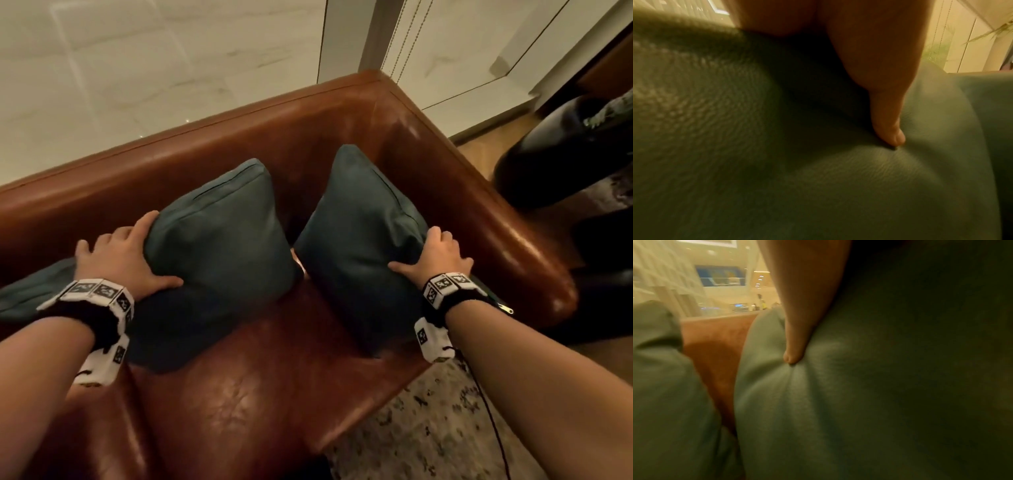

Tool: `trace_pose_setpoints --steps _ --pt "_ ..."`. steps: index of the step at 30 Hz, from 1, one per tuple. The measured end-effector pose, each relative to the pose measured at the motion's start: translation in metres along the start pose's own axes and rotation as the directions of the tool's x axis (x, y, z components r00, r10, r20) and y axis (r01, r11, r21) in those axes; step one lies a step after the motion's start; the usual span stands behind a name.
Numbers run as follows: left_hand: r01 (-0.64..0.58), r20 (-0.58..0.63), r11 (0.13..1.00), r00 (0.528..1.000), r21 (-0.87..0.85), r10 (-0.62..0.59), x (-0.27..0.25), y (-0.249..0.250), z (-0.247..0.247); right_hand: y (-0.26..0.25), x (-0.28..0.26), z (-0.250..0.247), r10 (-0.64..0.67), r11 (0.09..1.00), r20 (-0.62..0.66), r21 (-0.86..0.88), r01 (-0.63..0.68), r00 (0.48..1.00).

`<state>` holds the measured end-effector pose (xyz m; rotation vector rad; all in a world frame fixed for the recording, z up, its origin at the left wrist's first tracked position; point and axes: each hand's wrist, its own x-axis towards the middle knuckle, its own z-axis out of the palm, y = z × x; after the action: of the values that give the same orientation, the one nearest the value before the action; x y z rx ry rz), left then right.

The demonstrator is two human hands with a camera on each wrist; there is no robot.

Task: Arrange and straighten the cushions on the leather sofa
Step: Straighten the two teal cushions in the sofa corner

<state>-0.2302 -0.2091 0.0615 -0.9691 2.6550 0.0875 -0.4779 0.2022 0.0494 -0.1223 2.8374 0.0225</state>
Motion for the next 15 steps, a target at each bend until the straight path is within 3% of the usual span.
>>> trace_pose_setpoints --steps 3,6,7,10,12,15 --pt "-0.017 0.009 0.999 1.0 -0.036 0.017 -0.001 -0.006 -0.001 -0.003 0.003 -0.007 0.036 0.997 0.067 0.059 -0.04 0.997" --pt "-0.1 -0.127 0.99 0.988 -0.101 0.087 -0.022 -0.008 -0.003 -0.014 0.0 -0.025 -0.138 0.99 -0.026 0.012 0.138 0.99" --pt "-0.143 -0.2 0.983 0.973 -0.118 0.118 -0.036 -0.01 -0.002 -0.025 -0.006 -0.033 -0.248 0.968 -0.109 0.013 0.251 0.963" --pt "-0.281 -0.347 0.946 0.913 -0.162 0.212 -0.089 -0.021 0.01 -0.072 -0.041 -0.046 -0.514 0.825 -0.269 0.105 0.555 0.815" --pt "-0.261 -0.297 0.942 0.935 -0.21 0.193 -0.126 -0.043 0.024 -0.113 -0.072 -0.043 -0.621 0.72 -0.273 0.172 0.672 0.735" --pt "-0.07 -0.092 0.922 0.995 -0.38 0.038 -0.183 -0.093 0.047 -0.177 -0.129 -0.026 -0.77 0.563 -0.192 0.247 0.789 0.609"
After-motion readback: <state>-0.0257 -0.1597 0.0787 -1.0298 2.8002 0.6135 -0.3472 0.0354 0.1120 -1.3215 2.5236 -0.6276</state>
